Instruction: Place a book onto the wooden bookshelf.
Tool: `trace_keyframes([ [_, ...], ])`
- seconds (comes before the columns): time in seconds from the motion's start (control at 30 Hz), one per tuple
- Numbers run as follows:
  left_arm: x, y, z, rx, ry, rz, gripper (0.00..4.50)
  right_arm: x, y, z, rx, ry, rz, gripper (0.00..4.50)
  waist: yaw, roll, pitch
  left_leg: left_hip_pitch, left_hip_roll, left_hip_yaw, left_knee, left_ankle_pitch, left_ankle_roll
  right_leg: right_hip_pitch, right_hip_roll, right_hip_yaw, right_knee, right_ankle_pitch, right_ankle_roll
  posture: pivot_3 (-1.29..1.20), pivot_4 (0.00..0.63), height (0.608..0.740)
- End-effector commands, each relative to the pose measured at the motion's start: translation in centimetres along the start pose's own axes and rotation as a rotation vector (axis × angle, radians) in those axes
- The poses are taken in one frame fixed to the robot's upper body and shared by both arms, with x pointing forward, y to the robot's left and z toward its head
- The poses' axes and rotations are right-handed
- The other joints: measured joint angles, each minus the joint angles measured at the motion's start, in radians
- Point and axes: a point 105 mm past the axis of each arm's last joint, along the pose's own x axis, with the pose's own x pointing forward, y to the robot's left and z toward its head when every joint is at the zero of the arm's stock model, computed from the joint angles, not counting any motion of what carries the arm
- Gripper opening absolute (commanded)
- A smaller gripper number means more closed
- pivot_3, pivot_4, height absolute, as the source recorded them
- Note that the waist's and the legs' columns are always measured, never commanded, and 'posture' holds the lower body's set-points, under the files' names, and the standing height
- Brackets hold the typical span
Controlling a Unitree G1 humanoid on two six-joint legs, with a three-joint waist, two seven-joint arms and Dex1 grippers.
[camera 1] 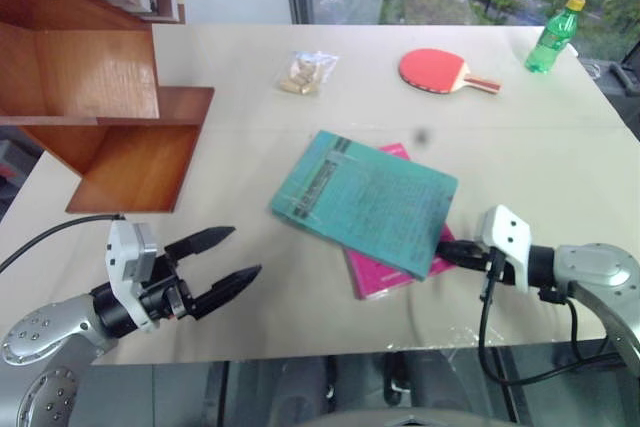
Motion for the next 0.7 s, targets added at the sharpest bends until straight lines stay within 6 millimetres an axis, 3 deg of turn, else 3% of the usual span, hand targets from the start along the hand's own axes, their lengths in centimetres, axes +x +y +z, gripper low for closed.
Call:
trace_keyframes([
  [0.03,0.2,-0.7,0.5,0.015,-0.01,-0.015,4.5,0.9,0.7,1.5,-0.04,-0.055,0.027,0.04,0.0,0.0,0.0,0.0,0.0,0.0,0.0,0.0,0.0,0.0,0.0,0.0,0.0,0.0,0.0,0.0,0.15,0.74],
  [0.17,0.5,-0.9,0.0,-0.02,-0.002,-0.008,4.5,0.9,0.7,2.1,-0.048,-0.081,0.022,0.04,0.001,0.0,0.0,0.0,0.0,0.0,0.0,0.0,0.0,0.0,0.002,0.0,0.0,0.001,-0.002,0.0,0.15,0.74],
  [0.27,0.8,-0.9,-0.3,-0.069,-0.003,0.013,4.5,-0.5,0.2,1.5,-0.073,-0.05,-0.024,0.04,0.002,0.0,0.0,0.0,0.0,0.0,0.0,0.0,0.0,0.0,0.002,0.0,0.0,0.001,-0.002,0.0,0.15,0.74],
  [0.37,1.2,-1.0,-0.6,-0.147,-0.006,0.033,4.5,-2.9,0.6,1.4,-0.031,-0.048,-0.014,0.82,0.005,0.0,0.0,0.0,-0.001,0.0,0.0,0.0,0.0,0.0,0.001,0.0,0.0,0.001,-0.002,0.0,0.15,0.74],
  [0.47,1.4,-1.0,-1.1,-0.256,0.0,0.049,4.5,-5.1,1.2,1.8,-0.029,-0.056,-0.037,2.35,0.006,0.0,0.0,0.0,0.0,-0.001,0.0,0.0,0.0,0.001,-0.001,0.0,0.0,0.001,-0.002,0.0,0.15,0.74],
  [0.6,2.2,-1.3,-2.3,-0.503,0.016,0.053,4.5,-7.2,2.4,3.9,-0.06,-0.126,-0.03,4.19,0.001,0.0,0.0,0.001,0.001,-0.002,0.0,0.0,0.0,0.002,-0.001,0.0,0.001,0.0,0.0,0.0,0.15,0.74],
  [0.7,3.5,-1.9,-3.0,-0.682,0.015,0.047,4.5,-7.3,3.2,5.5,-0.102,-0.167,-0.012,4.19,0.0,0.0,0.0,0.003,0.001,-0.002,0.0,0.0,0.0,0.002,-0.002,0.0,0.002,0.0,0.0,0.0,0.15,0.74],
])
